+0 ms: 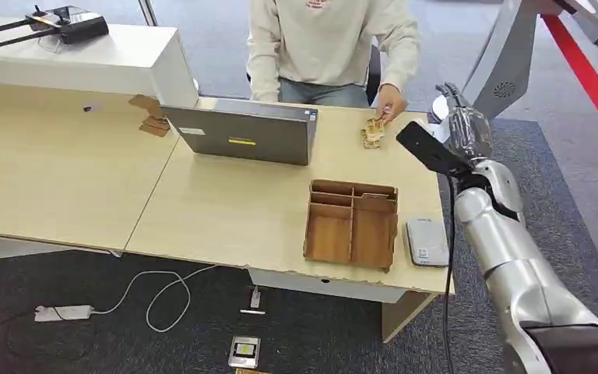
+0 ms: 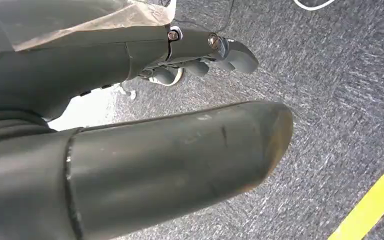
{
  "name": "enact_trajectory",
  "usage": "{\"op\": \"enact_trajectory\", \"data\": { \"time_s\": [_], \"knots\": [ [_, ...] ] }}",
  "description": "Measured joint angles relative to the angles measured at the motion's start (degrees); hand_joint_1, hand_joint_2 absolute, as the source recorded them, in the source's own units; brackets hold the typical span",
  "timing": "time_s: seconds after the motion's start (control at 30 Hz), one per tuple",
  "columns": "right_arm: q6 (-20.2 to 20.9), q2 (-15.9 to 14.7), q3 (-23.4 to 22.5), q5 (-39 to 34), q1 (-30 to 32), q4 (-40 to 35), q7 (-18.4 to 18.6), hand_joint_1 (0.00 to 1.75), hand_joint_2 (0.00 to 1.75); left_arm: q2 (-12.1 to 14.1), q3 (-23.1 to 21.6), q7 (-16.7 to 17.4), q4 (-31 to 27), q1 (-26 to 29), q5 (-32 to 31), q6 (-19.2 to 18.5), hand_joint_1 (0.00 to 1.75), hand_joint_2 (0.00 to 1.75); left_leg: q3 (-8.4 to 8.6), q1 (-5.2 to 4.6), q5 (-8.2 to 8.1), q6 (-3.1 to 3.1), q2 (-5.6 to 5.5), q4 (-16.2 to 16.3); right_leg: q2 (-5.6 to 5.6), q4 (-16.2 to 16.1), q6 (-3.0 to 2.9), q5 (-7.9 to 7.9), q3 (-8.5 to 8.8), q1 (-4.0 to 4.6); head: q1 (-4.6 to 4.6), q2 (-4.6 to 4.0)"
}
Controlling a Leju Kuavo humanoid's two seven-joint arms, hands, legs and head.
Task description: Pass the card to the sensor for recognition and then transmit it.
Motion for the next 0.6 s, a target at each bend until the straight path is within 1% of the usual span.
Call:
{"op": "enact_trajectory", "data": {
  "time_s": [0.13,0.17,0.27,0.37,0.47,0.6],
  "knots": [
    [-1.0,-1.4,-0.3,-1.6,0.0,-2.2,0.9,0.00,0.00,0.0,0.0,0.0,0.0,0.3,0.5,0.4,0.00,0.00,0.00,-0.01,0.00,0.00,-0.01,0.0,0.00,0.0,0.00,0.00,0.00,-0.01,0.02,0.00],
    [-1.4,-1.9,-0.5,-2.3,0.0,-2.9,1.4,0.00,1.75,0.0,0.0,0.0,0.0,0.5,0.8,0.6,0.00,0.00,0.01,-0.01,0.00,0.01,0.00,0.0,0.00,0.0,0.00,0.00,0.00,-0.02,0.02,0.00],
    [-3.1,-3.6,-1.7,-3.9,0.9,-6.3,4.0,0.00,1.75,0.0,0.0,-0.1,0.0,1.0,1.5,1.1,0.00,0.00,0.00,-0.01,-0.01,0.02,-0.01,0.0,0.00,0.0,0.01,0.00,0.00,-0.02,0.02,0.00],
    [-4.4,-5.4,-3.3,-5.9,3.7,-11.0,6.0,0.00,1.75,0.0,0.0,-0.1,0.0,1.5,2.5,1.6,0.00,0.00,0.01,-0.01,-0.04,0.04,-0.01,0.0,0.00,0.0,0.01,-0.01,0.02,-0.01,0.04,0.00],
    [-3.5,-6.5,-4.7,-6.9,8.6,-16.6,7.8,0.00,1.75,0.0,0.2,-0.1,0.0,1.9,3.1,1.7,0.00,0.00,0.00,-0.01,-0.05,0.05,0.00,0.0,0.00,0.0,0.01,-0.01,0.01,-0.01,0.02,0.00],
    [-1.8,-6.8,-5.7,-8.5,13.8,-21.9,9.9,0.00,1.75,-0.1,0.3,0.2,0.0,1.9,3.4,1.9,0.00,0.00,0.01,0.03,-0.05,0.04,0.01,0.0,0.01,0.0,0.00,-0.01,0.00,0.00,0.02,0.00]
  ]
}}
